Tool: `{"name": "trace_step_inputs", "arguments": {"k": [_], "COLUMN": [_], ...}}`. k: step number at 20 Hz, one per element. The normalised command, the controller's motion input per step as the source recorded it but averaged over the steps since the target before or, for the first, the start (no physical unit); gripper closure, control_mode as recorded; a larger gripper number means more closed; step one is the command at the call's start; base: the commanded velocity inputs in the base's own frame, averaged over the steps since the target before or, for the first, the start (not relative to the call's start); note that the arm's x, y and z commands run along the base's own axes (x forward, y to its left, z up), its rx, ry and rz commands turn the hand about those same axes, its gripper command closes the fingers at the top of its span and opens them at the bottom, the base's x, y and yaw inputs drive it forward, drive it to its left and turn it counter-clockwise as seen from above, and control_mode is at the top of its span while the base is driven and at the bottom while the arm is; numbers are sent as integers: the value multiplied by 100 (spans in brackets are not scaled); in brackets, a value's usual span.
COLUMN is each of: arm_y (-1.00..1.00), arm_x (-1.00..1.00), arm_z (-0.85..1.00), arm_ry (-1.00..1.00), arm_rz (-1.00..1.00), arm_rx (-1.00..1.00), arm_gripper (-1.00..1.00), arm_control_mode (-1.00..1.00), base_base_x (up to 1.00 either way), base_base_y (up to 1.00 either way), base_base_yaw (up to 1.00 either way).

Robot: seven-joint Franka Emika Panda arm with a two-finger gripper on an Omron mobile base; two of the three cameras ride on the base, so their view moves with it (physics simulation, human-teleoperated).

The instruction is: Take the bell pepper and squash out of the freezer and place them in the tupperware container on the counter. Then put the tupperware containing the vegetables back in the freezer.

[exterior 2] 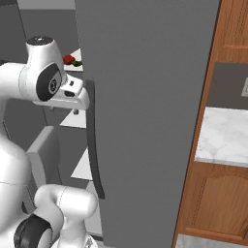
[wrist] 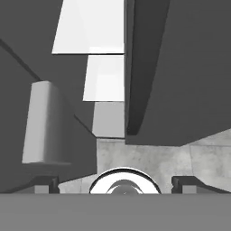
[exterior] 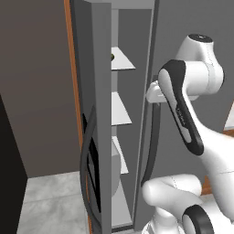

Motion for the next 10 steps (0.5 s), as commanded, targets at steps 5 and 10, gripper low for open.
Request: {"name": "trace_step_inputs", "arguments": {"k": [5,10], "arm_y": [-4,0], "arm_x": [-69,-38], "arm_z": [8,0], "arm_ry": [0,2], "arm_rz": [-7,-8], "arm_rx": [0,0], "arm_gripper": [-100,-100], "arm_control_mode": [-100,-100], "base_base_x": [0,0], "base_base_y": [0,0], "base_base_yaw": [0,0]}}
